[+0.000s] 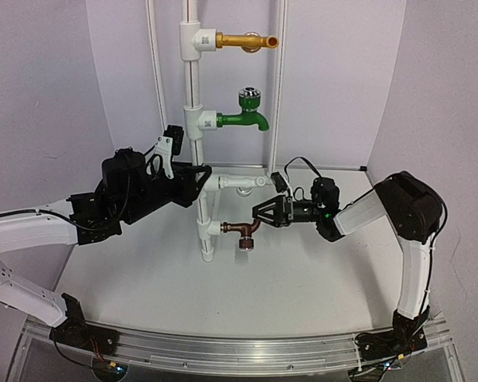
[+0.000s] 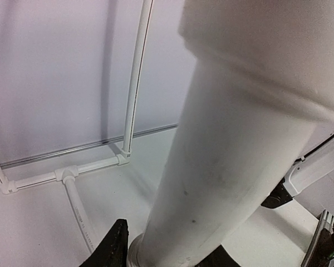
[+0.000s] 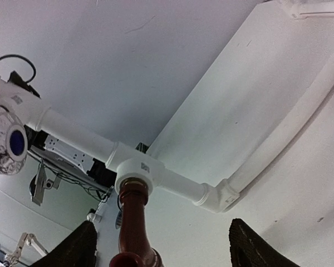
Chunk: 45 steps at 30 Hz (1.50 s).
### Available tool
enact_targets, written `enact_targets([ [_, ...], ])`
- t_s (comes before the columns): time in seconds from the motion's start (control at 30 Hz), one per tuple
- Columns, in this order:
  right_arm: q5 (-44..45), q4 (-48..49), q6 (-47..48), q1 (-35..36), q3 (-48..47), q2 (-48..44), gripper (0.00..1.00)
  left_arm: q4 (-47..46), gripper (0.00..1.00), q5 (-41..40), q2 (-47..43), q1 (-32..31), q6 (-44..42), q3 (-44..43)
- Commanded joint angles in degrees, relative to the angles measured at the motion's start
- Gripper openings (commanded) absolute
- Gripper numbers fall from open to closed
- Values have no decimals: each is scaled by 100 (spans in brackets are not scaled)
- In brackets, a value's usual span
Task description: Install the water faucets
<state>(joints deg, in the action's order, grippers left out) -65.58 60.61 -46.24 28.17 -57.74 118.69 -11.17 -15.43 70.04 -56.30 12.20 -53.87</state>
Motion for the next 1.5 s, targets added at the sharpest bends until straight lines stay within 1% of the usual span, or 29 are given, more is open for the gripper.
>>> enact_targets([
  [0.0, 465, -10, 986, -361, 161, -601, 86, 133, 0, -134, -314, -48, 240, -241],
  [0.07, 823, -625, 1845, -428, 330, -957, 86, 176, 0, -126, -304, -45, 253, -259],
  [0.13, 1301, -1475, 3056, -420, 569, -1389, 85, 180, 0, -113, -298, -35, 252, -279],
  [0.2, 1749, -1565, 3556, -415, 949, -1727, 81, 179, 0, -89, -283, -20, 248, -292],
  [0.27, 2045, -1710, 3763, -404, 1146, -1840, 71, 163, 0, -44, -261, -3, 253, -309],
  [0.33, 2056, -1800, 3668, -378, 1222, -1787, 62, 126, 0, -1, -238, 4, 249, -321],
  [0.47, 1962, -1776, 3106, -7, 1430, -1636, 37, 89, 0, 54, -211, 18, 255, -348],
  [0.57, 1951, -1589, 2670, 244, 1540, -1435, 26, 97, 0, 66, -230, 23, 256, -353],
  [0.77, 1855, -1300, 2489, 613, 1379, -990, 18, 106, 0, 28, -278, 23, 265, -303],
  [0.9, 1597, -381, 2062, 771, 1400, -602, 12, 75, 0, -10, -279, 23, 256, -275],
  [1.07, 1372, 1162, 1264, 865, 1464, -141, 0, 88, 0, 24, -245, 23, 254, -315],
  [1.2, 1184, 1748, 975, 1038, 1523, -24, 0, 88, 0, -22, -273, 23, 222, -316],
  [1.33, 1153, 2048, 847, 1143, 1584, -101, 0, 95, 0, -39, -296, 26, 188, -300],
  [1.47, 1101, 2142, 778, 1160, 1723, -259, 0, 96, 0, -47, -297, 32, 179, -280],
])
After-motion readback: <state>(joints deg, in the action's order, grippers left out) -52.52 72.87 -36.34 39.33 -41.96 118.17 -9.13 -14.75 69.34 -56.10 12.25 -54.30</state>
